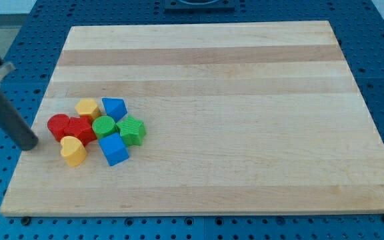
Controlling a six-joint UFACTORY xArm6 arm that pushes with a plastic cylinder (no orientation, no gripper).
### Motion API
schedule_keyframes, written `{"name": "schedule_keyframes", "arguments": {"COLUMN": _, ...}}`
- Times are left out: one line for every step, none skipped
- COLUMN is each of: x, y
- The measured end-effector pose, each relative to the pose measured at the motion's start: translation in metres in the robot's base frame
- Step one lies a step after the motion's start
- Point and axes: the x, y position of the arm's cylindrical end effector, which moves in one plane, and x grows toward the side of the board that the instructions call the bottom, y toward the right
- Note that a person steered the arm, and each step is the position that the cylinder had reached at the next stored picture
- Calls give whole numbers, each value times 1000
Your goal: Push the blue triangle toward the center
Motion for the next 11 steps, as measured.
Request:
{"name": "schedule_keyframes", "arguments": {"x": -20, "y": 50}}
{"name": "schedule_keyframes", "arguments": {"x": -64, "y": 98}}
{"name": "schedule_keyframes", "arguments": {"x": -105, "y": 116}}
{"name": "schedule_keyframes", "arguments": {"x": -98, "y": 118}}
{"name": "schedule_keyframes", "arguments": {"x": -65, "y": 118}}
{"name": "schedule_keyframes", "arguments": {"x": -50, "y": 123}}
{"name": "schedule_keyframes", "arguments": {"x": -62, "y": 179}}
{"name": "schedule_keyframes", "arguments": {"x": -94, "y": 243}}
{"name": "schedule_keyframes", "arguments": {"x": -100, "y": 250}}
{"name": "schedule_keyframes", "arguments": {"x": -96, "y": 240}}
{"name": "schedule_keyframes", "arguments": {"x": -106, "y": 218}}
